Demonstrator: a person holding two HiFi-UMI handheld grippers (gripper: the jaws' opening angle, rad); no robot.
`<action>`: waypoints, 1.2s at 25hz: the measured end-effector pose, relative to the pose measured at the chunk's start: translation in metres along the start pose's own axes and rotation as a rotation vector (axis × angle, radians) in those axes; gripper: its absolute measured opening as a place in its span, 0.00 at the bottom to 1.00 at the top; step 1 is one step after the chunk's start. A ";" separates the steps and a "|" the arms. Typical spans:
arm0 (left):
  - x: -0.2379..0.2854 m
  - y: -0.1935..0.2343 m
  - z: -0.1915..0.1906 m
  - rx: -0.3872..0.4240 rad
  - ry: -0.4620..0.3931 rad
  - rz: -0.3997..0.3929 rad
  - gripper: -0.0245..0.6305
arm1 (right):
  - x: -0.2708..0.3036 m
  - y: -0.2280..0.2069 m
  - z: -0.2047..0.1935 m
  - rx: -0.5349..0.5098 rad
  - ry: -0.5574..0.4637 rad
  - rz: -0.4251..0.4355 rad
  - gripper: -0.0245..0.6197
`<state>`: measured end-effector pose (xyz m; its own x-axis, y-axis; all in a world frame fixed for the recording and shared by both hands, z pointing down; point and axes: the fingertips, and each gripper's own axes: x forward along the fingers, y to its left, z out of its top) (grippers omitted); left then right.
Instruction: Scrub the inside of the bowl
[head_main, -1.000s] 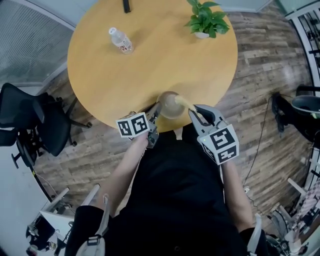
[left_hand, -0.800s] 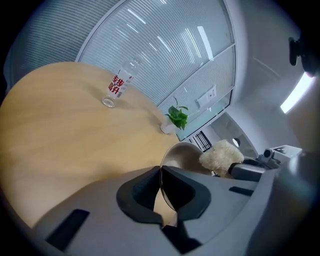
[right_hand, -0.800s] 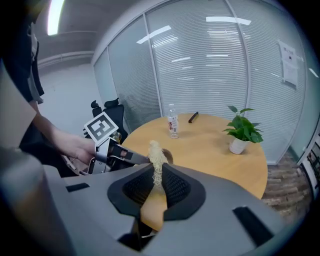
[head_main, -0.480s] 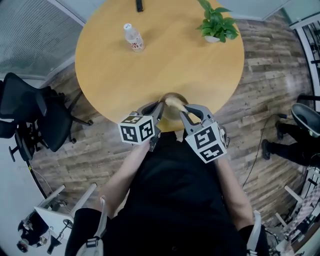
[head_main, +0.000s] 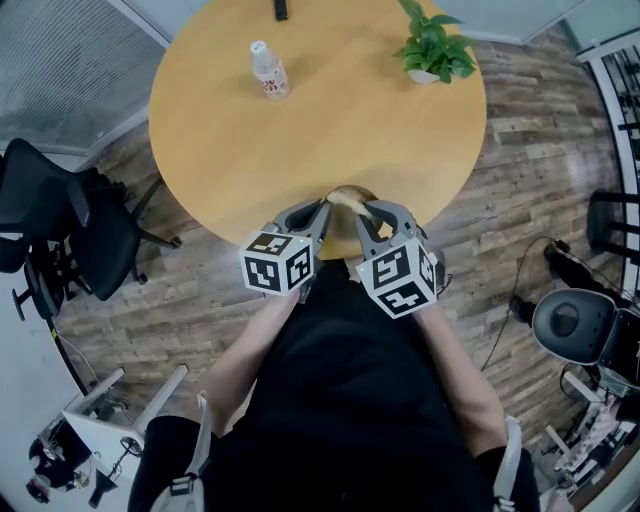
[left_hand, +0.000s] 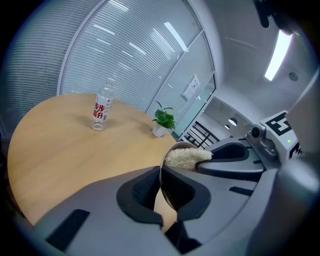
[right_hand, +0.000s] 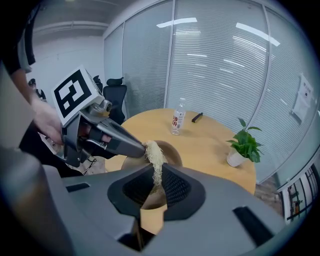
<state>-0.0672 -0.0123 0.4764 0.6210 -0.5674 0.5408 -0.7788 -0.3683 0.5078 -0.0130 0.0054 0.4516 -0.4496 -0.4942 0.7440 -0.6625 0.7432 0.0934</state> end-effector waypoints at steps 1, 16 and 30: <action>-0.001 0.000 0.001 0.010 -0.001 0.003 0.07 | 0.000 0.002 -0.001 -0.005 0.002 0.006 0.11; -0.006 -0.003 -0.001 0.111 0.008 0.050 0.07 | 0.002 0.038 -0.035 -0.377 0.209 0.125 0.11; -0.007 0.003 0.005 0.185 0.005 0.100 0.07 | -0.013 0.012 -0.038 -0.900 0.345 -0.064 0.11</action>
<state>-0.0742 -0.0128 0.4708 0.5397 -0.6047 0.5857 -0.8394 -0.4393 0.3200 0.0071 0.0377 0.4683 -0.1327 -0.4929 0.8599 0.0920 0.8577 0.5058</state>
